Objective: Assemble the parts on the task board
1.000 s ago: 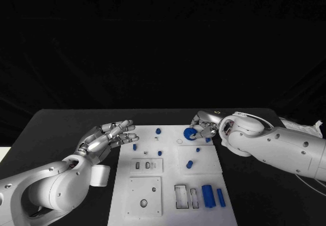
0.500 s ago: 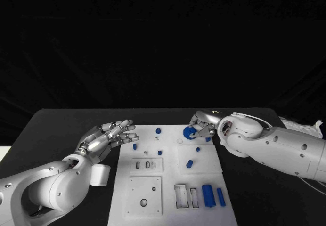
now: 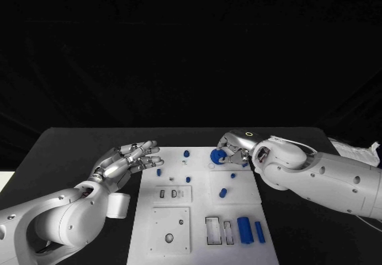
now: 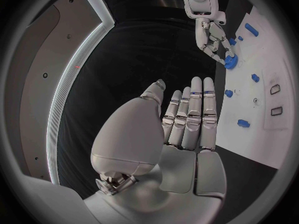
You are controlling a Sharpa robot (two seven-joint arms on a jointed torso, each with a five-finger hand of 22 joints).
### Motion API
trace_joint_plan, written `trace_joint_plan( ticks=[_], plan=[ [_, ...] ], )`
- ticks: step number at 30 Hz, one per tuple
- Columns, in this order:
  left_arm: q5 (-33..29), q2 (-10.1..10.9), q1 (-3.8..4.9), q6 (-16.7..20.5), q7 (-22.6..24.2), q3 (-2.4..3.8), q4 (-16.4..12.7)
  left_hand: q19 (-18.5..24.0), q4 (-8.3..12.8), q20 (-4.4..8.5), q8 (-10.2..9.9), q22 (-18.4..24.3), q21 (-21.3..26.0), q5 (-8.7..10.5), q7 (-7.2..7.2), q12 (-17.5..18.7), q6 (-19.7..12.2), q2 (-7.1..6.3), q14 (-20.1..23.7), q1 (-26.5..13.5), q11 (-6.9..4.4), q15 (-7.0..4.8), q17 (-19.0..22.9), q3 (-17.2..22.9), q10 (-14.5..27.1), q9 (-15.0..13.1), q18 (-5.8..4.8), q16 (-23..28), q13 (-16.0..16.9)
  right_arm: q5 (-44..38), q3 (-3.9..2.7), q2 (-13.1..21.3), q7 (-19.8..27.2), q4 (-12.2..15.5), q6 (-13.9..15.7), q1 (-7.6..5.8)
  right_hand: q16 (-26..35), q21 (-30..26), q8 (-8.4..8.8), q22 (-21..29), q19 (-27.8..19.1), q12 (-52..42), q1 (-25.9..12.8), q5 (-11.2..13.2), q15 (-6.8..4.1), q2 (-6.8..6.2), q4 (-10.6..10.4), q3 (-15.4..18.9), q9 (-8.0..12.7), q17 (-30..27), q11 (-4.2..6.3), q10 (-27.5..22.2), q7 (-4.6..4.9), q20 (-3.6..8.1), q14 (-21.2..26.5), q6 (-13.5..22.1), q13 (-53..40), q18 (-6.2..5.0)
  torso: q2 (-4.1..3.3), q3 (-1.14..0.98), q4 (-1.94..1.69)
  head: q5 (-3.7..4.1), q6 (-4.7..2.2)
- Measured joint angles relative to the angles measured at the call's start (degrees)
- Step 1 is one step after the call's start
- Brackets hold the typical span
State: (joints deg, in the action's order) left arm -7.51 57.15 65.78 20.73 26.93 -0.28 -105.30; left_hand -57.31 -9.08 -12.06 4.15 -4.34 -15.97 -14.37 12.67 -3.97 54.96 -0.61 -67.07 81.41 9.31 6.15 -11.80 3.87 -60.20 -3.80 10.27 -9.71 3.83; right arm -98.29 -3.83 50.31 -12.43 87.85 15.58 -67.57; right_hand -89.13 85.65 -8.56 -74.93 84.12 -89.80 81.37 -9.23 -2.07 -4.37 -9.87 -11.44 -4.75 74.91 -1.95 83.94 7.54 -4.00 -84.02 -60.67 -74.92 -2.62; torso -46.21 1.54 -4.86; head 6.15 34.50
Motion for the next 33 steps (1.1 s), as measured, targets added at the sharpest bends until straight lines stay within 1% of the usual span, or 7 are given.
trace_joint_plan(
  ticks=[3, 6, 10, 13, 20, 26, 33],
  plan=[
    [0.00, 0.00, 0.00, -0.01, -0.01, 0.00, 0.01, 0.00, 0.00, 0.00, 0.00, 0.00, 0.00, 0.00, 0.00, 0.00, 0.00, 0.00, 0.00, 0.00, 0.00, 0.00, 0.00, 0.00, 0.00, 0.00, 0.00, 0.00, 0.00, -0.32, -0.03, -0.02, -0.29, 1.37, 0.64, -0.20, 0.00, 0.00, 0.41, 0.00, 0.00, 0.00, -1.19, -0.01, 0.00, -0.01, -0.43, -0.50, 0.00, 0.00, 0.00, 0.00, 0.00, 0.00, 0.00, 0.00, 0.00, 0.00, 0.01, 0.01, 0.01, -0.14, -0.04],
    [0.00, -0.03, 0.00, -0.02, -0.03, 0.00, 0.02, 0.00, 0.00, 0.00, 0.00, 0.00, 0.00, 0.00, 0.00, 0.00, 0.00, 0.00, 0.00, 0.00, 0.00, 0.00, 0.00, 0.00, 0.00, 0.00, 0.00, 0.00, 0.00, -0.92, -0.07, -0.64, -1.02, 2.88, 1.32, -0.49, 0.00, 0.00, 0.63, 0.00, 0.00, 0.00, -1.48, -0.31, 0.00, 0.00, -0.29, -0.80, 0.00, 0.00, 0.00, 0.00, 0.00, 0.00, 0.00, 0.00, 0.00, 0.00, 0.01, 0.02, 0.02, -0.31, -0.10],
    [0.00, -0.08, 0.00, -0.05, -0.05, 0.00, 0.02, 0.00, 0.00, 0.00, 0.00, 0.00, 0.00, 0.00, 0.00, 0.00, 0.00, 0.00, 0.00, 0.00, 0.00, 0.00, 0.01, 0.00, 0.00, 0.00, 0.00, 0.00, 0.00, -1.79, -0.08, -2.13, -1.91, 4.07, 2.21, -0.61, 0.01, 0.15, 0.87, 0.01, 0.00, 0.00, -2.23, -0.32, 0.00, 0.13, -0.54, -1.17, 0.00, 0.04, 0.00, 0.00, 0.00, 0.00, 0.00, 0.00, 0.00, 0.00, 0.01, 0.04, -0.01, -0.43, -0.11],
    [-0.01, -0.10, 0.00, -0.07, -0.06, 0.00, 0.02, 0.00, 0.00, 0.00, 0.00, 0.00, 0.00, 0.00, 0.00, 0.00, 0.00, 0.00, 0.00, 0.00, 0.00, 0.00, 0.01, 0.00, 0.00, 0.00, 0.00, 0.00, 0.00, -2.59, -0.03, -3.58, -2.50, 4.15, 2.97, -0.65, 0.02, 0.44, 0.95, 0.01, 0.00, 0.00, -2.30, -0.68, 0.00, 0.06, -0.55, -1.18, 0.00, 0.04, -0.01, 0.00, 0.00, 0.00, 0.00, 0.00, 0.01, 0.00, 0.01, 0.05, -0.07, -0.57, -0.07],
    [-0.01, -0.14, 0.00, -0.11, -0.09, -0.01, 0.02, 0.00, 0.00, 0.00, 0.00, -0.01, 0.00, 0.00, 0.00, 0.00, 0.00, 0.00, 0.00, 0.00, 0.00, 0.00, 0.01, 0.00, 0.00, 0.00, 0.00, 0.00, 0.00, -4.08, 0.48, -7.55, -3.05, 2.42, 4.05, -0.64, 0.02, 0.44, 1.36, 0.01, 0.00, 0.00, -2.30, -0.99, 0.01, 0.06, -0.46, -1.55, 0.00, 0.04, -0.01, 0.00, 0.00, 0.00, 0.00, 0.00, 0.01, 0.00, -0.02, 0.05, -0.06, -0.90, -0.02],
    [-0.02, -0.19, 0.00, -0.15, -0.11, -0.01, 0.02, 0.00, 0.00, 0.00, 0.00, -0.01, 0.00, 0.00, 0.00, 0.00, 0.00, 0.00, 0.00, 0.00, 0.00, 0.00, 0.01, 0.00, 0.00, 0.00, 0.00, 0.00, 0.00, -4.88, 1.06, -10.37, -3.19, 0.03, 4.18, -0.40, 0.02, 0.44, 1.57, 0.02, -0.01, 0.00, -2.60, -1.10, 0.01, -0.24, -0.34, -1.74, 0.00, 0.03, -0.01, 0.00, 0.01, 0.00, 0.00, -0.01, 0.01, 0.00, -0.04, 0.05, -0.05, -1.10, 0.07],
    [-0.02, -0.26, 0.00, -0.18, -0.12, -0.01, 0.03, 0.00, 0.00, 0.00, 0.00, -0.01, 0.00, 0.00, 0.00, 0.00, 0.00, 0.00, 0.00, 0.00, 0.00, 0.00, 0.02, 0.00, 0.00, 0.00, 0.00, 0.00, 0.00, -5.30, 1.28, -12.26, -3.07, -1.78, 3.56, 0.04, 0.02, 0.43, 1.61, 0.02, -0.01, 0.00, -2.68, -1.11, 0.01, -0.31, -0.35, -1.75, -0.01, 0.03, -0.01, 0.00, 0.07, 0.00, 0.00, -0.07, 0.01, 0.00, -0.04, 0.02, -0.04, -1.32, 0.17]
  ],
)
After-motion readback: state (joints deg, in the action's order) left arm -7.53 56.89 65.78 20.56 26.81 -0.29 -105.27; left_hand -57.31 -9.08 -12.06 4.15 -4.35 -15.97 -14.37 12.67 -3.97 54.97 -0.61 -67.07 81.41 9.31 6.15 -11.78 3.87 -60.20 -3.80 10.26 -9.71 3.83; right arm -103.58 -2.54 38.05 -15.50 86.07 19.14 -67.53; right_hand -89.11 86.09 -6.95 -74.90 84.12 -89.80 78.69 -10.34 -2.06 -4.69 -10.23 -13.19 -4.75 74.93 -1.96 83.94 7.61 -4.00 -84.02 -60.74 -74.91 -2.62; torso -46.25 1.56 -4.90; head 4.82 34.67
